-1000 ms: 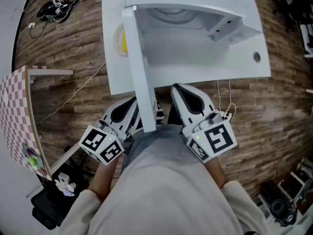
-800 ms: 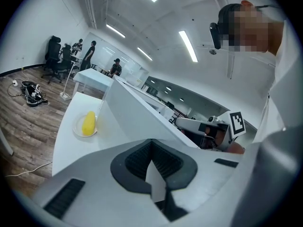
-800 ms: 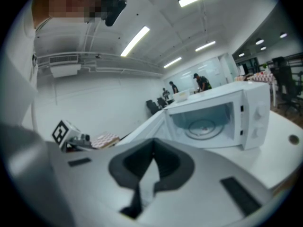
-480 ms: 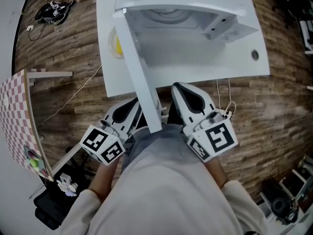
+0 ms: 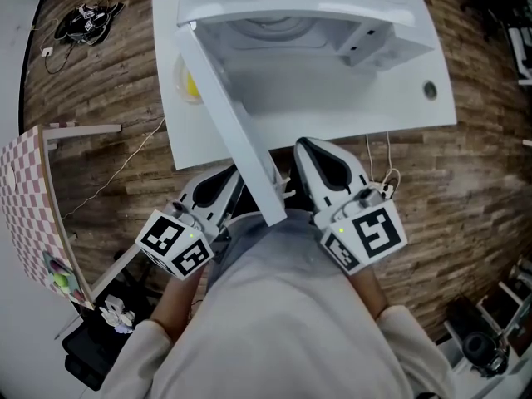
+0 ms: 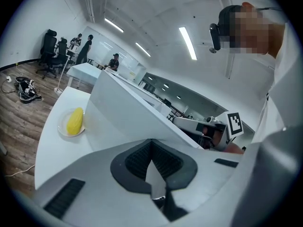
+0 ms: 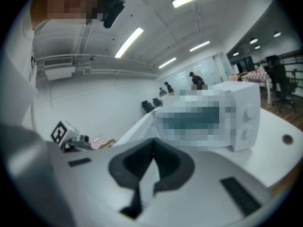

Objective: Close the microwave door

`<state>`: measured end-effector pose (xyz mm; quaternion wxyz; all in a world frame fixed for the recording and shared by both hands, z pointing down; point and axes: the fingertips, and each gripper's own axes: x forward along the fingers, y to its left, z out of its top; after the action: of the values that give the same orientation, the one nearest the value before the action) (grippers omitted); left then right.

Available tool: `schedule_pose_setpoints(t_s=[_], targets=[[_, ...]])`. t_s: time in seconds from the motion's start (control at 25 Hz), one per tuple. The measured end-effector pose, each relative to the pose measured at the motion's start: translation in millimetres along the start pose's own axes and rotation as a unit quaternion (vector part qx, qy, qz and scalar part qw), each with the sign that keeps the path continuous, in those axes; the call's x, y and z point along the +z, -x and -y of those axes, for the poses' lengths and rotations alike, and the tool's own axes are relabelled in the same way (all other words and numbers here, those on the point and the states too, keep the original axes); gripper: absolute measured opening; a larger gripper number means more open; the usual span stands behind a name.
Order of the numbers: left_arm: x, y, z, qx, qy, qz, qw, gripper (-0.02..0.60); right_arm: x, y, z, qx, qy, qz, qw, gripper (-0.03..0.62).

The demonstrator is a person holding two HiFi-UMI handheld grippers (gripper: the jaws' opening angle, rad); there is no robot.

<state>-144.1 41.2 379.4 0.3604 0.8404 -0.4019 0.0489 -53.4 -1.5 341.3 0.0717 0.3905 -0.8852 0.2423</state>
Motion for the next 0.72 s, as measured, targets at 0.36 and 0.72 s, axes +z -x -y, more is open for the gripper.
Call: schedule_pose_setpoints(t_s=[0.36,0.72], targets=[[3,-24,9,-0.012,0.000,-0.006,0.9999,0.017,8,7,23,-0.010,-0.004,0.005,1.000,0.021],[8,-49,19,-0.019,-0.006,-0.010,0.9997,0.017,15,18,48,-0.023,-0.005,0.012,1.000,0.021]])
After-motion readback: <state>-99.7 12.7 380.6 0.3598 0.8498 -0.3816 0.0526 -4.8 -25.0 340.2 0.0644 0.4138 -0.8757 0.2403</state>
